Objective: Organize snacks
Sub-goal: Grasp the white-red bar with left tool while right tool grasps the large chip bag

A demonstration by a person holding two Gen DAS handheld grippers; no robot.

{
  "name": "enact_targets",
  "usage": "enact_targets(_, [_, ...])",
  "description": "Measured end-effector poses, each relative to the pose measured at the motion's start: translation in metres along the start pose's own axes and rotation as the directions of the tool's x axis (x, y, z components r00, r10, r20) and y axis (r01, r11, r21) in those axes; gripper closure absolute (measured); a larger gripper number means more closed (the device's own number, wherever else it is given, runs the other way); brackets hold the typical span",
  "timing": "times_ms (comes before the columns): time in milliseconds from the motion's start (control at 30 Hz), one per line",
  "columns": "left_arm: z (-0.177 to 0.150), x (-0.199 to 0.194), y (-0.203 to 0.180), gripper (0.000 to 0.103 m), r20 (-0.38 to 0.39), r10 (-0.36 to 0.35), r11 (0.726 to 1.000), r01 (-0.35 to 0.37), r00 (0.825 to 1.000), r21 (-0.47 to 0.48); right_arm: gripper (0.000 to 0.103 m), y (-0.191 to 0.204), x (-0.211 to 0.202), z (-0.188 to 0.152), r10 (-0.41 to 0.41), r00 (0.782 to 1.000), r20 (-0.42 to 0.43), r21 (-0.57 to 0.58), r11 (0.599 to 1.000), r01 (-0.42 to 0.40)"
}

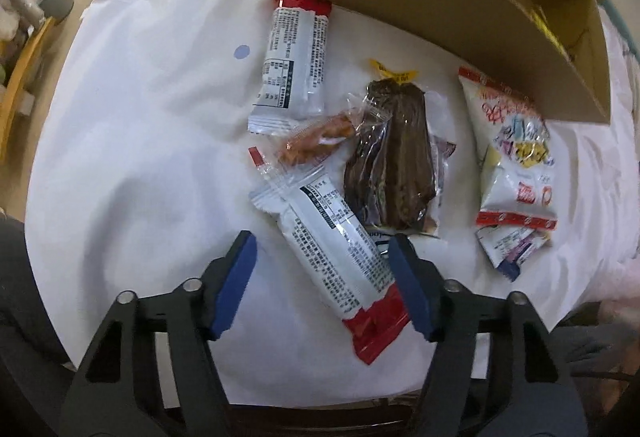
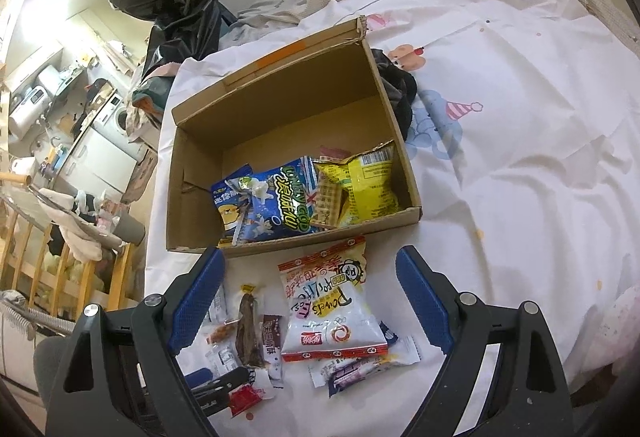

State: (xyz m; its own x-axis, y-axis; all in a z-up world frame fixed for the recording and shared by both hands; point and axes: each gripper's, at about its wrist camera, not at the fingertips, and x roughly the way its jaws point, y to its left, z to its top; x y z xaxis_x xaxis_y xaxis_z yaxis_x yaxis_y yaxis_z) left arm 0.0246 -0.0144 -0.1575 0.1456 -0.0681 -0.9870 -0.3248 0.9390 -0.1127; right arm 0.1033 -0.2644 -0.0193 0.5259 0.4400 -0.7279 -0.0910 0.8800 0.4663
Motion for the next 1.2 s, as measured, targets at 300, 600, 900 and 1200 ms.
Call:
enact_targets(300, [-0.003, -0.024, 0.006, 0.075, -0.031, -0.01, 0.993, 0.014, 0.999, 0.114, 0.013, -0.002, -0.003, 0.003, 0.028, 1.0, 0.0, 0.028, 0.999, -0.028])
enact_targets(600, [0.006, -0.1, 0.012, 0.075, 0.122, -0.031, 0.974, 0.003, 0.992, 0.225, 0.013, -0.01, 0.002, 0.005, 0.022, 1.0, -0.02, 0.078, 0.997, -0.02])
enact_targets(900, [0.077, -0.106, 0.019, 0.075, 0.214, -0.056, 0.984, 0.018, 0.975, 0.177, 0.013, -0.014, 0.028, -0.001, -0.011, 0.994, -0.112, 0.09, 0.996, 0.021])
enact_targets(1200, [0.096, -0.084, 0.015, 0.075, 0.193, -0.075, 0.981, 0.038, 0.978, 0.191, 0.01, -0.002, 0.09, -0.019, -0.147, 0.941, -0.304, -0.045, 0.989, 0.14])
